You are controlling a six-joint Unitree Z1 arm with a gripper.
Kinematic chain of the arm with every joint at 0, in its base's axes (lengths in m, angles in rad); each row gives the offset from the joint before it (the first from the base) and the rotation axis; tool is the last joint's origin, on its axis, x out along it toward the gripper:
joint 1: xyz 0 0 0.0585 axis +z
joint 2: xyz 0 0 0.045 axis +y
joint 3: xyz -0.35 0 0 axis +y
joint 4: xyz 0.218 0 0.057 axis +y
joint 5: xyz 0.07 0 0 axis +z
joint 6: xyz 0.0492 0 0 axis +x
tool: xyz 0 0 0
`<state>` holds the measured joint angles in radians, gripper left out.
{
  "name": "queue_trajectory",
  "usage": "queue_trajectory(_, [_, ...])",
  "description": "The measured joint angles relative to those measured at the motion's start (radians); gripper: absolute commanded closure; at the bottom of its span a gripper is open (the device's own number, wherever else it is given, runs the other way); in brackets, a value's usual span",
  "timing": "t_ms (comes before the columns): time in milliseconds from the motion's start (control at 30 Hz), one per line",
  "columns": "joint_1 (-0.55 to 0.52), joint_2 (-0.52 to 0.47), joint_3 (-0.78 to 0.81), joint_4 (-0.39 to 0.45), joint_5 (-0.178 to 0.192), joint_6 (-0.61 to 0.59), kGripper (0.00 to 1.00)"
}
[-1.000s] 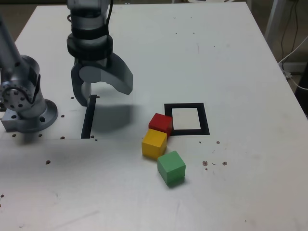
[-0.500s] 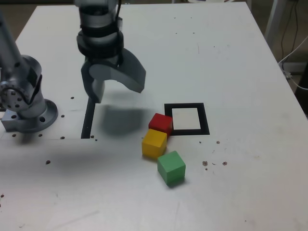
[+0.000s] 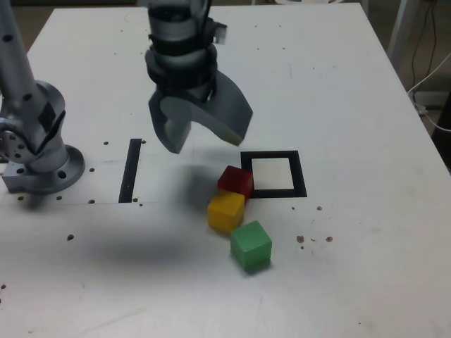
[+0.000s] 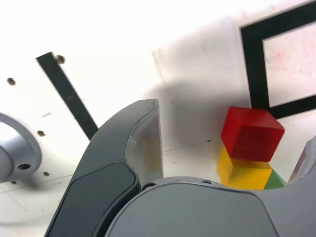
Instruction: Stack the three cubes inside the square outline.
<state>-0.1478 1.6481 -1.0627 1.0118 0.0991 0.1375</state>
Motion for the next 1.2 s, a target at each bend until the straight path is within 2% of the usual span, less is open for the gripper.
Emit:
queue_trajectory(133, [-0.045, 0.042, -0.020, -0.019, 0.008, 0.004, 0.02])
queue_trajectory(633, [-0.048, 0.181, -0.067, -0.071, 0.014, 0.022, 0.08])
queue_trajectory(767, [-0.048, 0.218, -0.085, -0.076, 0.015, 0.022, 0.18])
queue_trajectory(967, [-0.049, 0.259, -0.108, -0.080, 0.026, 0.022, 0.50])
queue_trajectory(1033, [-0.050, 0.267, -0.113, -0.084, 0.032, 0.022, 0.58])
queue_trajectory(1100, [-0.052, 0.271, -0.115, -0.086, 0.034, 0.022, 0.62])
queue_trajectory(1200, [-0.054, 0.272, -0.116, -0.087, 0.035, 0.022, 0.63])
